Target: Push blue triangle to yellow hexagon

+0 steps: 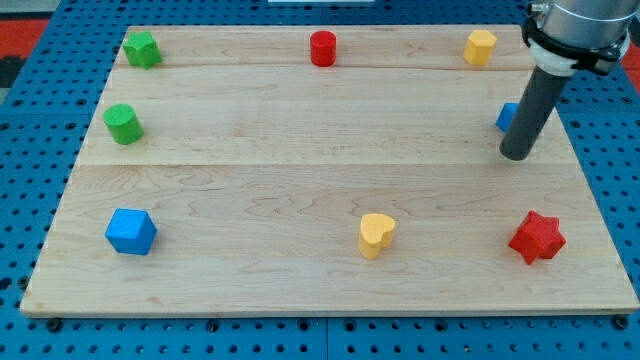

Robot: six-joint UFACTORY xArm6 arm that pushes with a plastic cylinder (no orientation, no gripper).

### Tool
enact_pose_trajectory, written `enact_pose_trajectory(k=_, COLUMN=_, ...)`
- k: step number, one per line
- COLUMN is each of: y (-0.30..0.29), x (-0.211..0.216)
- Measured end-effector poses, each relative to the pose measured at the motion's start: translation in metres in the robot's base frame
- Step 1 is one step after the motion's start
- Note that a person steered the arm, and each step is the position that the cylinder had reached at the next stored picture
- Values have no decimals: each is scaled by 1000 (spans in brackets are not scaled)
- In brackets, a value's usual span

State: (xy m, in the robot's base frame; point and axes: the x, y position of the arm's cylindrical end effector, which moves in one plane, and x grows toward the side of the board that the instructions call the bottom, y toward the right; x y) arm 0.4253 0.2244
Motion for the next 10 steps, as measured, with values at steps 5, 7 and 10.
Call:
enact_pose_trajectory(k=5, y=12, x=6)
enact_pose_trajectory(k=7, y=10, x=-78)
enact_pose_trajectory(k=10, y=10, x=-36)
